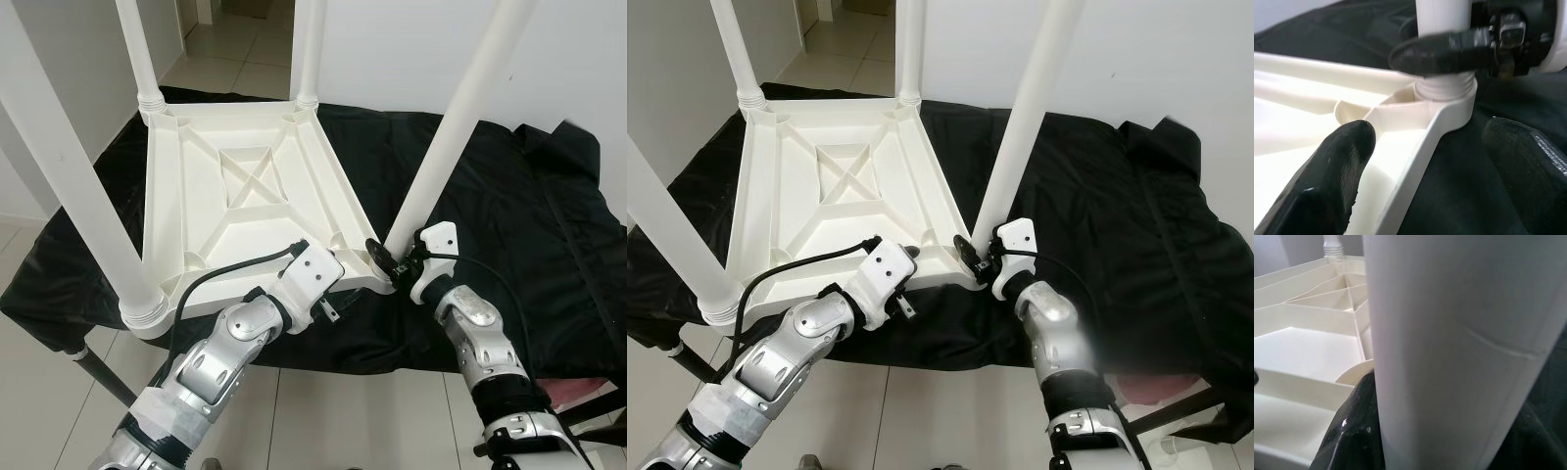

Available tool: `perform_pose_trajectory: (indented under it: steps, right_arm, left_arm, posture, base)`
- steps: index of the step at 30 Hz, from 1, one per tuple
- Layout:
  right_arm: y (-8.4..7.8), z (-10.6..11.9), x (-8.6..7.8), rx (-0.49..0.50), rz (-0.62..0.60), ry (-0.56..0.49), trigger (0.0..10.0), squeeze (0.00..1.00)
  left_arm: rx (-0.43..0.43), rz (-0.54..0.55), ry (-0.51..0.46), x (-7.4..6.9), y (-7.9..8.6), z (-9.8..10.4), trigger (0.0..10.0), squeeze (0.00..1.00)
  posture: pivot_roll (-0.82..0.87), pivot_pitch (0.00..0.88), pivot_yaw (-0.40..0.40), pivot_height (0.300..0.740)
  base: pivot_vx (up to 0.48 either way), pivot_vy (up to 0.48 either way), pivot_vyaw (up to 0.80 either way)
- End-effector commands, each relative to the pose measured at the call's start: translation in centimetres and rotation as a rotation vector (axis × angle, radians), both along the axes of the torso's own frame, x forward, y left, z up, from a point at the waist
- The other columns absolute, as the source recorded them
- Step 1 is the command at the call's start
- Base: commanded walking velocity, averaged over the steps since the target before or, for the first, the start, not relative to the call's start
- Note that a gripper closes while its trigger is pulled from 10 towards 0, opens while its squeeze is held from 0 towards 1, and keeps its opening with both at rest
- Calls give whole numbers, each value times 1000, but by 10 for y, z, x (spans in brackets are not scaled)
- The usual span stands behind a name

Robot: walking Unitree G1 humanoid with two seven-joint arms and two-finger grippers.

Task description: Building children table

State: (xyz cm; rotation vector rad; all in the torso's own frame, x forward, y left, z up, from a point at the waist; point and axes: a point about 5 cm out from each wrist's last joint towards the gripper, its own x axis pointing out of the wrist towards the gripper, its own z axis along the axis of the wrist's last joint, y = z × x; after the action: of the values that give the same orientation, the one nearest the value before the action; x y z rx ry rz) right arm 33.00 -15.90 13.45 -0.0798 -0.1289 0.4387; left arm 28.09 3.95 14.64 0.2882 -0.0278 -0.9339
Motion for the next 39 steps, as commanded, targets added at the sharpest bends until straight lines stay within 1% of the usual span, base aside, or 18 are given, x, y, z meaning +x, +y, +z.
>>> perform_pose_trajectory:
  steps: [1, 7, 8, 9, 14, 15, 18, 19, 22, 23, 25, 29, 32, 33, 34, 36, 37, 39]
  right_arm:
    - [-3, -12, -6, -14, -67, 36, 10000, 0]
    - [-2, -12, -7, -4, -137, 36, 10000, 0]
    - [-1, -12, -8, 12, -174, 41, 10000, 0]
    - [-1, -12, -8, 12, -174, 41, 10000, 0]
    - [15, -12, -21, 116, -339, 39, 10000, 0]
    - [15, -12, -21, 116, -339, 39, 10000, 0]
    - [17, -16, -26, 155, -413, 53, 10000, 0]
    - [17, -16, -26, 155, -413, 53, 10000, 0]
    - [20, -20, -32, 195, -503, 65, 10000, 0]
    - [20, -20, -32, 195, -503, 65, 10000, 0]
    - [22, -21, -33, 238, -535, 85, 10000, 0]
    - [23, -21, -34, 227, -575, 80, 10000, 0]
    - [24, -21, -35, 226, -589, 78, 10000, 0]
    - [29, -22, -36, 232, -582, 87, 10000, 0]
    - [32, -23, -35, 252, -565, 100, 10000, 192]
    - [32, -23, -35, 252, -565, 100, 10000, 192]
    - [35, -23, -35, 266, -548, 104, 10000, 1000]
    - [38, -18, -33, 272, -502, 75, 10000, 1000]
  left_arm:
    - [14, -72, 34, -5, -1, -8, 10000, 0]
    - [15, -70, 34, -5, 0, -9, 10000, 0]
    - [9, -63, 34, -4, 0, -9, 10000, 0]
    - [9, -63, 34, -4, 0, -9, 10000, 0]
    - [-38, 9, 30, 2, 4, -10, 10000, 0]
    - [-38, 9, 30, 2, 4, -10, 10000, 0]
    - [-51, 37, 28, 4, 7, -12, 10000, 0]
    - [-51, 37, 28, 4, 7, -12, 10000, 0]
    - [-72, 82, 11, 5, 10, -12, 10000, 0]
    - [-72, 82, 11, 5, 10, -12, 10000, 0]
    - [-78, 91, 9, 6, 11, -12, 10000, 0]
    - [-84, 99, -1, 10, 11, -8, 10000, 0]
    - [-89, 103, -2, 11, 11, -7, 10000, 0]
    - [-91, 107, 0, 15, 12, -6, 10000, 0]
    - [-89, 106, -1, 16, 14, -6, 10000, 0]
    - [-89, 106, -1, 16, 14, -6, 10000, 0]
    - [-93, 101, 1, 17, 14, -6, 10000, 0]
    - [-94, 76, 15, 17, 14, -4, 10000, 0]
  posture:
    - [8, 73, -54, 740]
    - [7, 72, -53, 740]
    - [7, 71, -57, 740]
    - [7, 71, -57, 740]
    - [7, 67, -61, 740]
    - [7, 67, -61, 740]
    - [8, 63, -58, 740]
    - [8, 63, -58, 740]
    - [10, 56, -41, 740]
    - [10, 56, -41, 740]
    - [11, 53, -27, 740]
    - [8, 49, -5, 740]
    - [8, 49, -5, 740]
    - [3, 46, 13, 740]
    - [2, 42, 32, 740]
    - [2, 42, 32, 740]
    - [-1, 41, 42, 740]
    - [-5, 39, 68, 740]
  base:
    - [0, 0, 0]
    - [0, 0, 0]
    - [0, 0, 0]
    - [0, 0, 0]
    - [0, 0, 0]
    - [0, 0, 0]
    - [0, 0, 0]
    - [0, 0, 0]
    - [0, 0, 0]
    - [0, 0, 0]
    - [0, 0, 0]
    - [0, 0, 0]
    - [0, 0, 0]
    - [0, 0, 0]
    - [0, 0, 0]
    - [0, 0, 0]
    - [0, 0, 0]
    - [0, 0, 0]
